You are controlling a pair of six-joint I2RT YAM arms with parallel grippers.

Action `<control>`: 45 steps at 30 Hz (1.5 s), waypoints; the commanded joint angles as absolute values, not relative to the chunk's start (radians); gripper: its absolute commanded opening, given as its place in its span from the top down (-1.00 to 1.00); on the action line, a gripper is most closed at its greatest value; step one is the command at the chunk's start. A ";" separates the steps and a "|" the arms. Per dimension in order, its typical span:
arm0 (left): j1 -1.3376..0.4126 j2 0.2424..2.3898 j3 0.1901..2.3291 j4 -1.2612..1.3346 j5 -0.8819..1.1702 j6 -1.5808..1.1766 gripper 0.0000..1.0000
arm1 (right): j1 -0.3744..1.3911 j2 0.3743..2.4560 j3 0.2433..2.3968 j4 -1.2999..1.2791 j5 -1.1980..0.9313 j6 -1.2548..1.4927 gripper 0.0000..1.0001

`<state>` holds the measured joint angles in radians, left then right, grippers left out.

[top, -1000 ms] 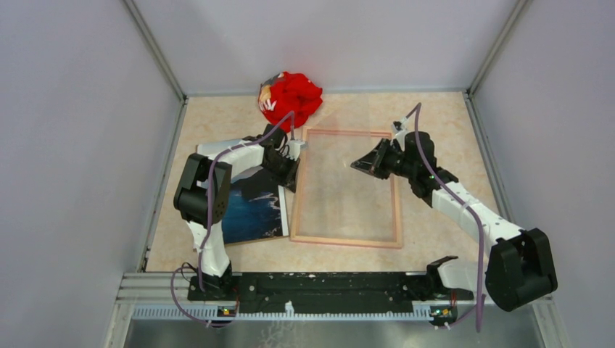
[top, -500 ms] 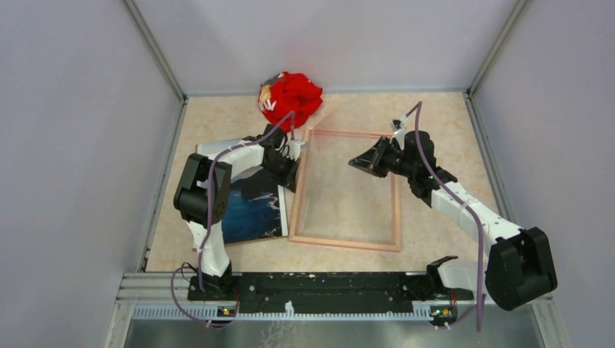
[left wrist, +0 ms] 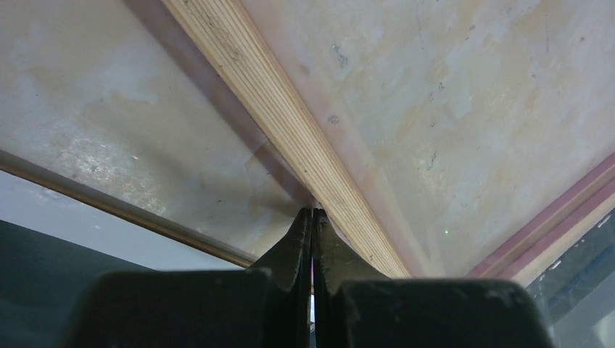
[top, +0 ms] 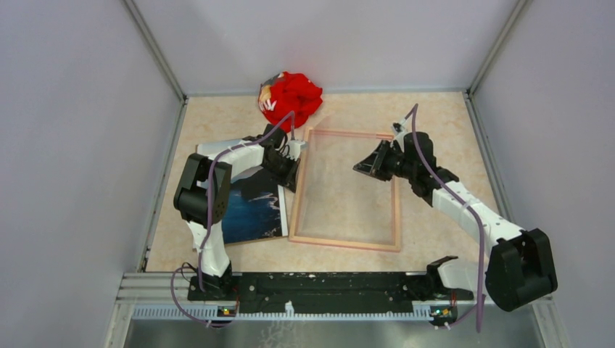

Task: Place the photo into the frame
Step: Place the photo frame item in the photo frame.

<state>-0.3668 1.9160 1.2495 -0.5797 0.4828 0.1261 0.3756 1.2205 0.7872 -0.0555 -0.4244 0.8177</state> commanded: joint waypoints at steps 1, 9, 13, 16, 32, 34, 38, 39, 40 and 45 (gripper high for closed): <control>-0.377 1.875 1.269 -0.561 0.529 0.132 0.97 | 0.376 1.207 0.803 -0.137 -0.419 0.728 0.59; -0.378 1.870 1.269 -0.565 0.529 0.135 0.99 | 0.371 1.252 0.785 -0.136 -0.424 0.696 -0.17; -0.379 1.869 1.267 -0.567 0.531 0.138 0.99 | 0.369 1.295 0.811 -0.175 -0.408 0.651 -0.58; -0.379 1.870 1.263 -0.566 0.531 0.140 0.99 | 0.369 1.326 0.849 -0.244 -0.357 0.613 -0.77; -0.378 1.872 1.263 -0.562 0.534 0.141 1.00 | 0.369 1.384 0.862 -0.310 -0.267 0.546 -0.97; -0.377 1.873 1.264 -0.562 0.534 0.141 1.00 | 0.369 1.402 0.872 -0.324 -0.258 0.538 -0.97; -0.378 1.878 1.265 -0.562 0.536 0.140 1.00 | 0.370 1.418 0.877 -0.332 -0.233 0.529 -0.97; -0.378 1.879 1.265 -0.562 0.535 0.139 1.00 | 0.369 1.415 0.878 -0.329 -0.221 0.533 -0.97; -0.378 1.878 1.265 -0.562 0.537 0.139 1.00 | 0.370 1.412 0.881 -0.331 -0.212 0.534 -0.97; -0.379 1.875 1.263 -0.562 0.534 0.142 1.00 | 0.369 1.436 0.916 -0.376 -0.175 0.520 -0.97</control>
